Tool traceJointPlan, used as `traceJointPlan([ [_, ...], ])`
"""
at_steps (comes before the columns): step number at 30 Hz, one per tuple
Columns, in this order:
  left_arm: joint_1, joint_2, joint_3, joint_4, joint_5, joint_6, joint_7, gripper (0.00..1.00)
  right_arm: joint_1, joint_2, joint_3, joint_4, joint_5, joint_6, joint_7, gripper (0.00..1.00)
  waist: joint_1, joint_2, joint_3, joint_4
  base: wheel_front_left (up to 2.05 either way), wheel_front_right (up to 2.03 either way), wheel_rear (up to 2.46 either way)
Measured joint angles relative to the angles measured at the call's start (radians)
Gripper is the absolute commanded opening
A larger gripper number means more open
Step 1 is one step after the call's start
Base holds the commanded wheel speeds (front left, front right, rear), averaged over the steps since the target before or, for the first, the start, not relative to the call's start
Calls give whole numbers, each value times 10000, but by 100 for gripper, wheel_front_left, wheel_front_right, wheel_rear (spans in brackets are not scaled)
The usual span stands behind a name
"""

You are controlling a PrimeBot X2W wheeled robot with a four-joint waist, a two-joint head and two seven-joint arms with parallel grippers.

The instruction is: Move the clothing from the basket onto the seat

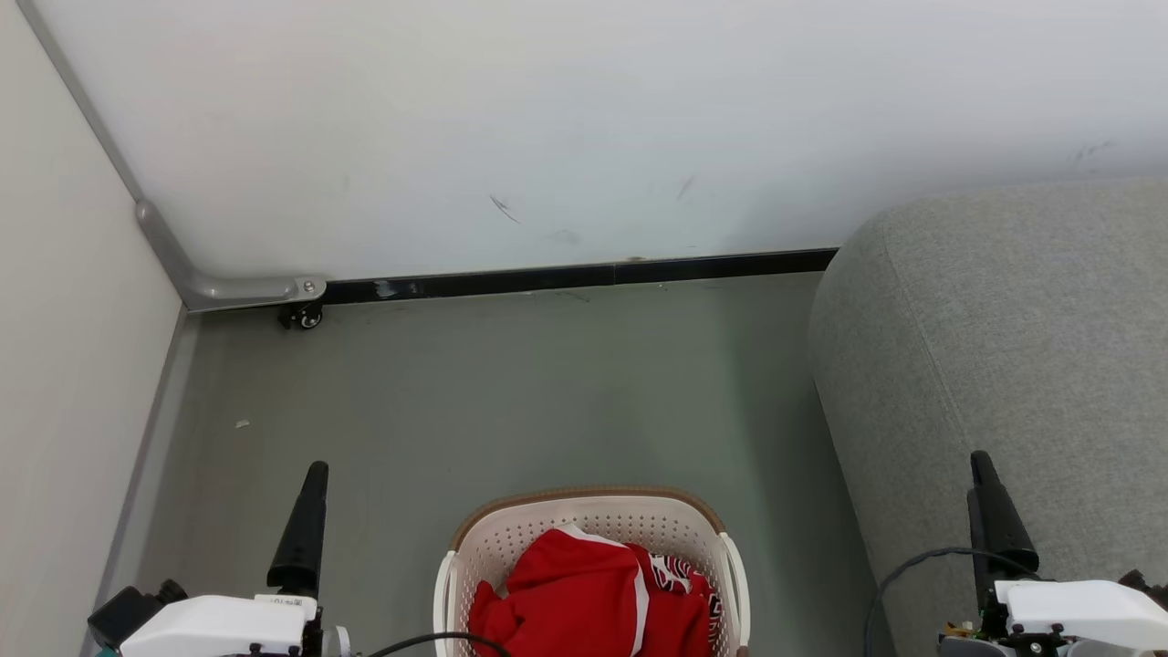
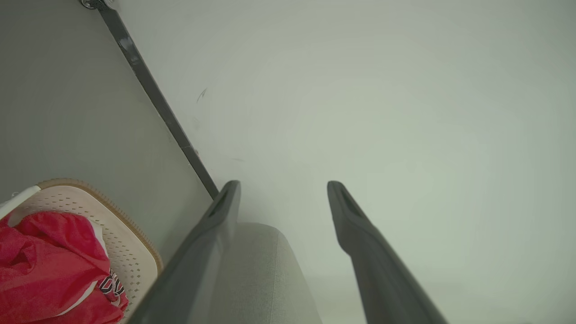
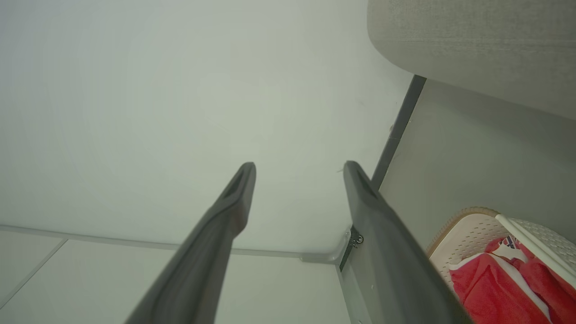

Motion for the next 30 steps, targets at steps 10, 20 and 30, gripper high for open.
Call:
traceJointPlan([
  [10,-3,188,-656,-447,3509,0,-608,100,1,-44,332,-86,-2813,2,-591,100,18,0,-159,41,0,0,0],
  [20,-2,385,-1231,-759,5873,84,-915,100,2,-58,497,-77,-4560,6,-957,100,-69,0,-113,54,0,0,0],
  [30,3,418,-1676,-880,7866,272,-1327,100,2,-63,658,121,-6274,12,-1312,100,-112,0,-47,65,0,0,0],
])
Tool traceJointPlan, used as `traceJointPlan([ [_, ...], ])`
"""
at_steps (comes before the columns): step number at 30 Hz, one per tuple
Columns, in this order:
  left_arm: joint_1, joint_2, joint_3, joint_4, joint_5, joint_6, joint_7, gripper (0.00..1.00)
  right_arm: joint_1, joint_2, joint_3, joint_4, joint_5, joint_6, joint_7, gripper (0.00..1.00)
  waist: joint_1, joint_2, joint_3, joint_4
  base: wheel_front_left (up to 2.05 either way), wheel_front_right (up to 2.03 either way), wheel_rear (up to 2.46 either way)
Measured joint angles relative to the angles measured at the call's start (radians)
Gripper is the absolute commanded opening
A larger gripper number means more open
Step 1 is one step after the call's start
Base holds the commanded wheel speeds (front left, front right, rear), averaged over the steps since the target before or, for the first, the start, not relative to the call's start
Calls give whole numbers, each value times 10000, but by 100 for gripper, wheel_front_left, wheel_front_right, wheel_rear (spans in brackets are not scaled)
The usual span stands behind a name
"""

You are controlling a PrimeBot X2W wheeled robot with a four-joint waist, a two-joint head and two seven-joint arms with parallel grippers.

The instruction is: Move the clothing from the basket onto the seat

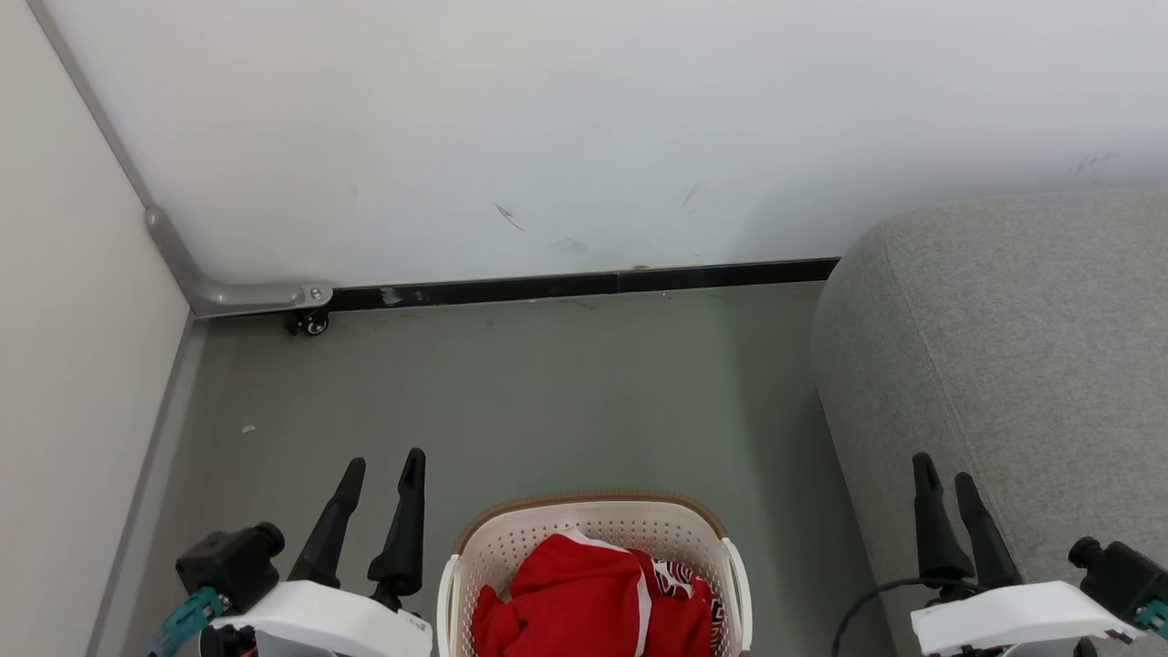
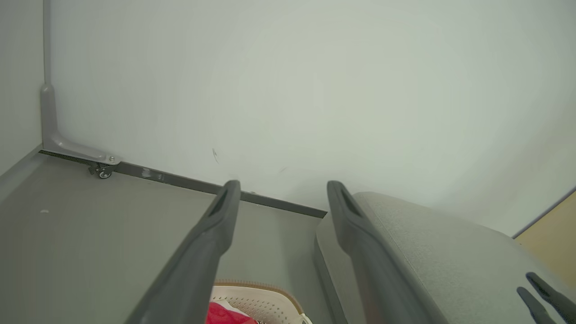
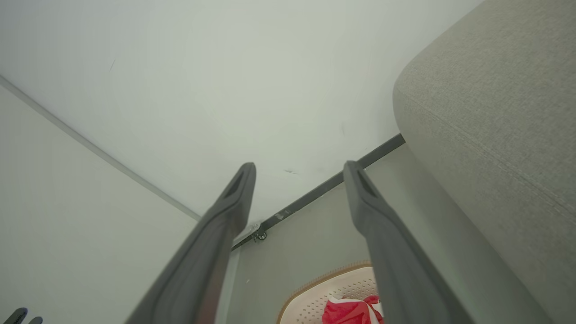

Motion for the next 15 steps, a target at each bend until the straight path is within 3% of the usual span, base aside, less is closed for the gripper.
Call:
traceJointPlan([
  [15,123,6,-439,280,2406,416,-543,100,-30,-2,151,422,-2704,2,-583,100,-10,0,50,21,0,0,0],
])
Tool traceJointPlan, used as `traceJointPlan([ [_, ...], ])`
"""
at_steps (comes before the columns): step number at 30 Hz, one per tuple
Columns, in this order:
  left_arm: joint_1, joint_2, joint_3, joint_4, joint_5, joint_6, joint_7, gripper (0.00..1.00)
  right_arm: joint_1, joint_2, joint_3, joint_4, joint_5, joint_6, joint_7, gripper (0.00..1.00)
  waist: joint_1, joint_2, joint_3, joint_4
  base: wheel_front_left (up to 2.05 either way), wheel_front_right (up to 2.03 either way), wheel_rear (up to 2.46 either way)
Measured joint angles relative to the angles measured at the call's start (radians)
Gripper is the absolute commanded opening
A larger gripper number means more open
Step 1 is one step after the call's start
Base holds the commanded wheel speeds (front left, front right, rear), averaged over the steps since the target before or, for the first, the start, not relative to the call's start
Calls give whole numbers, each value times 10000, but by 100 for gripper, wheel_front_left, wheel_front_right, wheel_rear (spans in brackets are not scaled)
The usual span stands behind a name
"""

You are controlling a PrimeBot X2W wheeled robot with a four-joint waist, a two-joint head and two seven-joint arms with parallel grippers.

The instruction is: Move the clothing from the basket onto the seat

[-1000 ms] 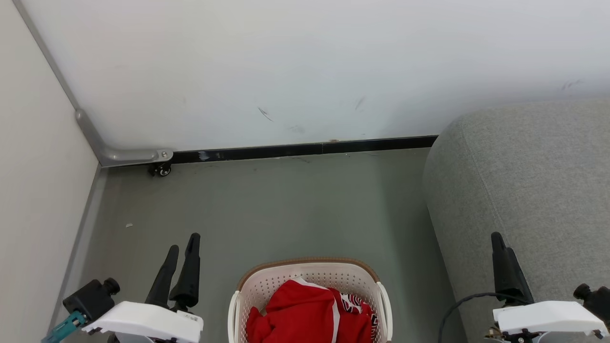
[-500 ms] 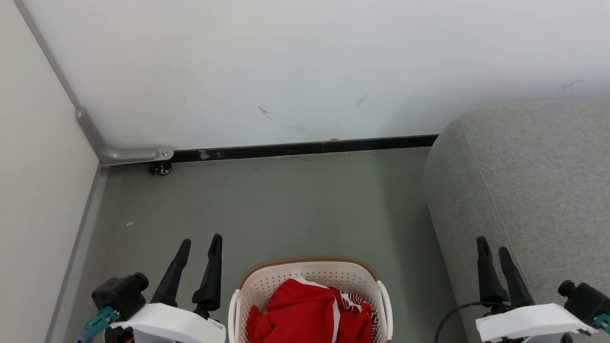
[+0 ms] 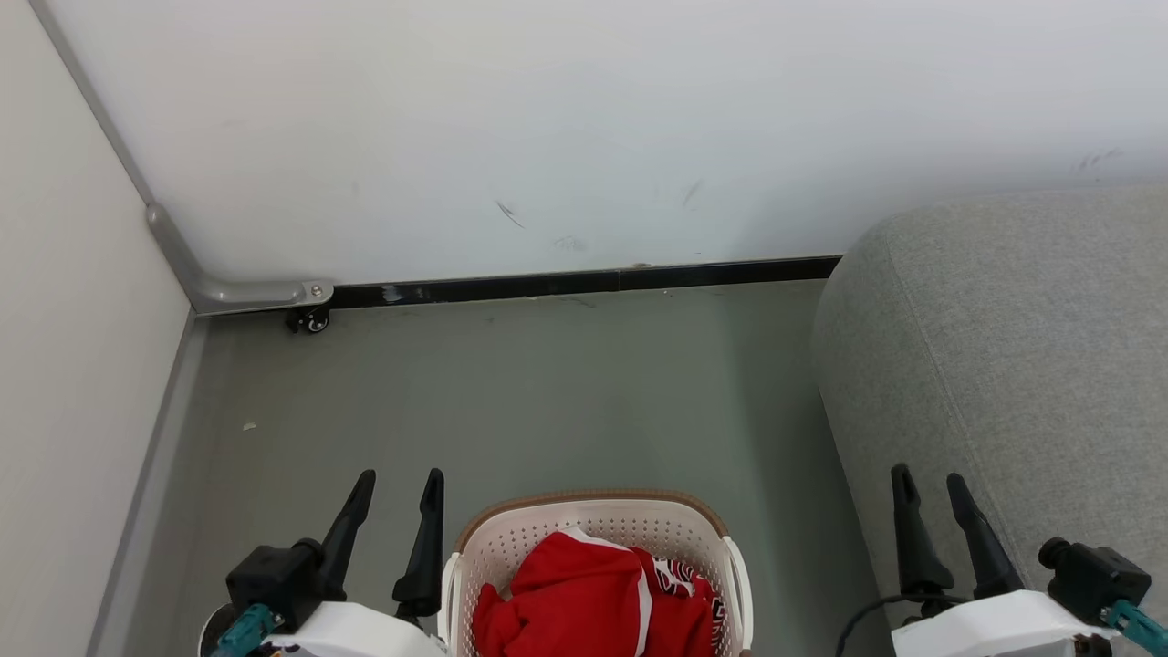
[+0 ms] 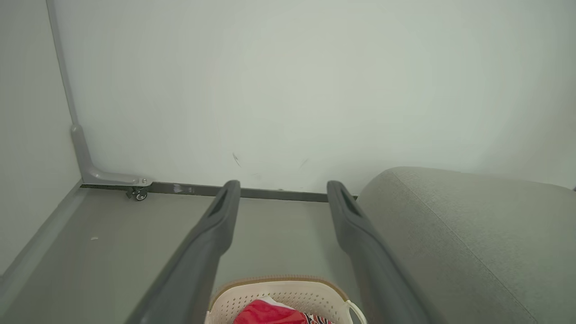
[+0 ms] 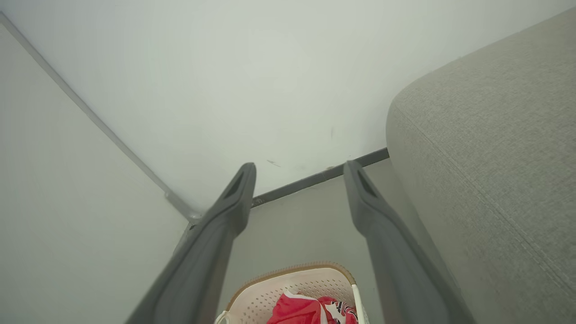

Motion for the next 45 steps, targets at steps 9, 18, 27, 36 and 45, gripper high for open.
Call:
traceJointPlan([
  [9,2,-10,-142,221,1235,205,-343,100,-35,2,12,109,-1185,2,-339,100,-3,0,23,10,0,0,0],
  [18,2,-25,-138,612,1910,385,-554,100,-48,6,52,167,-1900,2,-529,100,-4,0,63,12,0,0,0],
  [27,-11,-54,58,918,1808,456,-560,100,-64,8,8,188,-1898,4,-529,100,-5,0,100,6,0,0,0],
  [36,-95,-69,102,1058,1808,474,-560,100,-64,10,12,253,-1808,4,-529,100,-5,0,140,-4,0,0,0],
  [45,-239,-81,150,1135,1925,545,-560,100,-74,10,23,284,-1710,4,-529,100,-7,0,198,2,0,0,0],
])
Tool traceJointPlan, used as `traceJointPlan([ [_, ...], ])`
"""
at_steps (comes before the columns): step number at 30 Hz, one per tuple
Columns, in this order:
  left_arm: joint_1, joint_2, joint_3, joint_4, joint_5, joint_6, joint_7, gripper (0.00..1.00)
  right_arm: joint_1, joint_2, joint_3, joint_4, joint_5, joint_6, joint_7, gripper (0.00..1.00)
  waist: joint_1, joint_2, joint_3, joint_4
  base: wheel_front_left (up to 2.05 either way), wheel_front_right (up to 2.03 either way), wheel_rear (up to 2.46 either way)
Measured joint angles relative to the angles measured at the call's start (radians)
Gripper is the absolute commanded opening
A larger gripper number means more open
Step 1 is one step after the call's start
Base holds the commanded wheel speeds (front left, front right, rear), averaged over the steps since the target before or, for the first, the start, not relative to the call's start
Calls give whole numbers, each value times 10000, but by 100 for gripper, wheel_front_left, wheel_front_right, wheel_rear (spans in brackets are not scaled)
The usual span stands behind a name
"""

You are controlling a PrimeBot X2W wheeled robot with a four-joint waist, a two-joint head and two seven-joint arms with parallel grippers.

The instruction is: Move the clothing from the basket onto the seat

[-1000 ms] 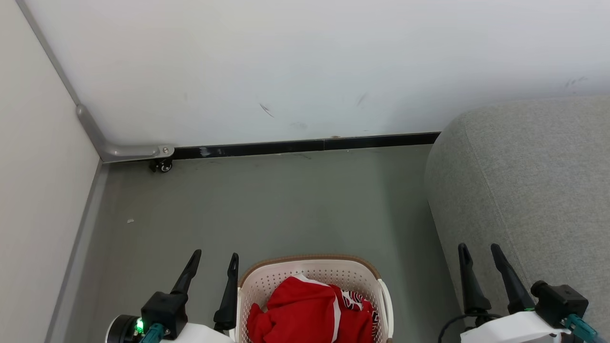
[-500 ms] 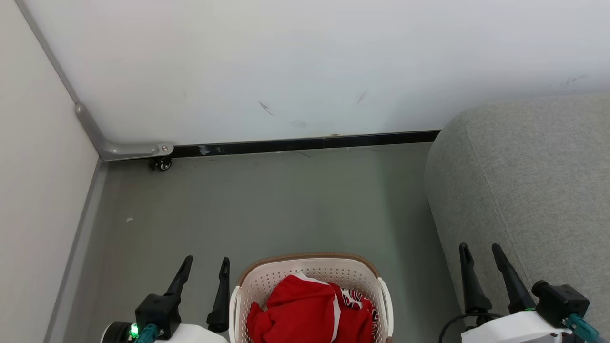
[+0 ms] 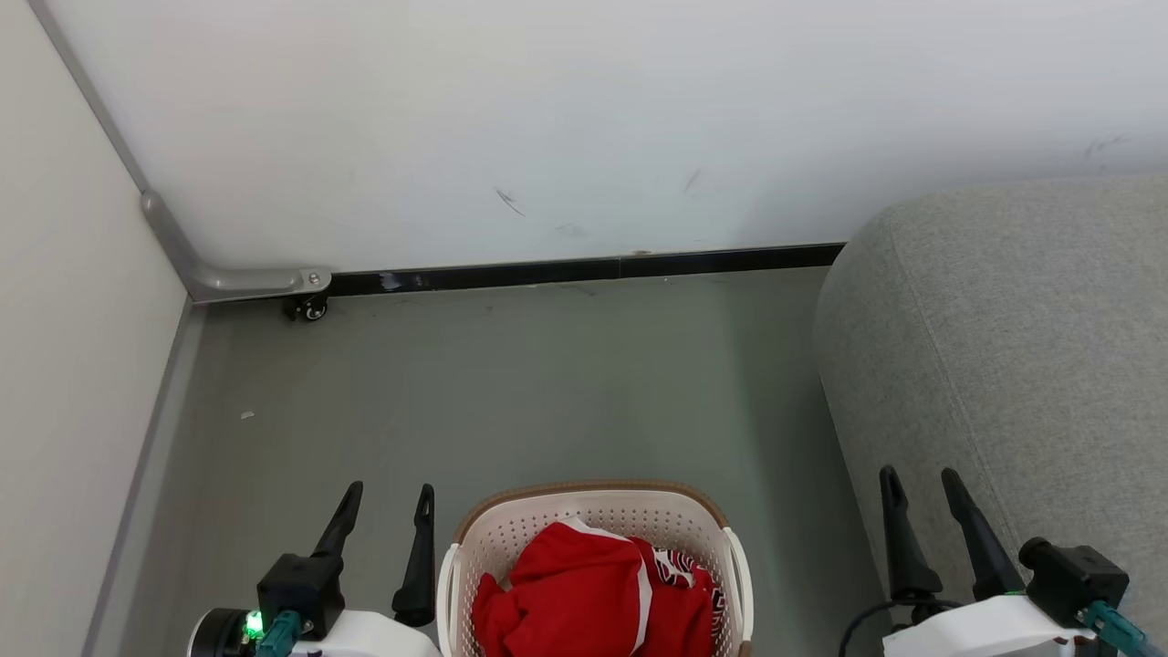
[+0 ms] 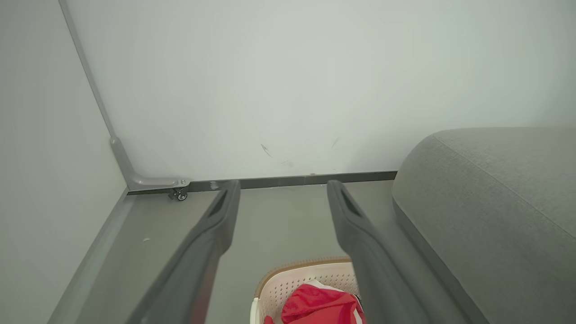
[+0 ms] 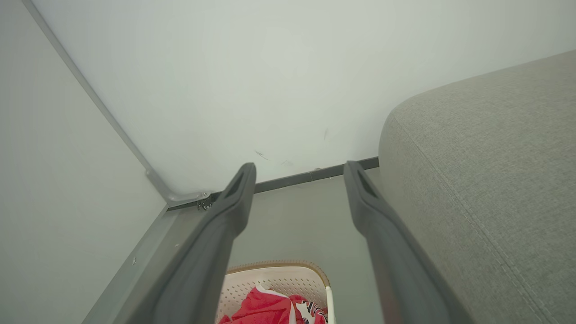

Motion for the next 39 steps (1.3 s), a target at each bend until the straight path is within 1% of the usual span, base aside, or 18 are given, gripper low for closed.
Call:
traceJointPlan([
  [3,-5,-4,38,58,21,94,0,100,-54,2,0,0,0,0,0,100,0,0,26,1,0,0,0],
  [10,-11,-10,134,190,94,104,0,100,-154,2,2,15,65,0,0,100,0,0,36,-12,0,0,0],
  [12,-11,-10,151,205,96,178,0,100,-155,2,0,21,71,0,0,100,0,0,32,-19,0,0,0],
  [23,-20,-19,196,339,290,278,0,100,-171,2,-4,56,71,-2,0,100,0,0,87,-60,0,0,0],
  [39,-21,-29,255,654,401,351,0,100,-170,2,8,84,73,0,0,100,-1,0,77,-29,0,0,0],
])
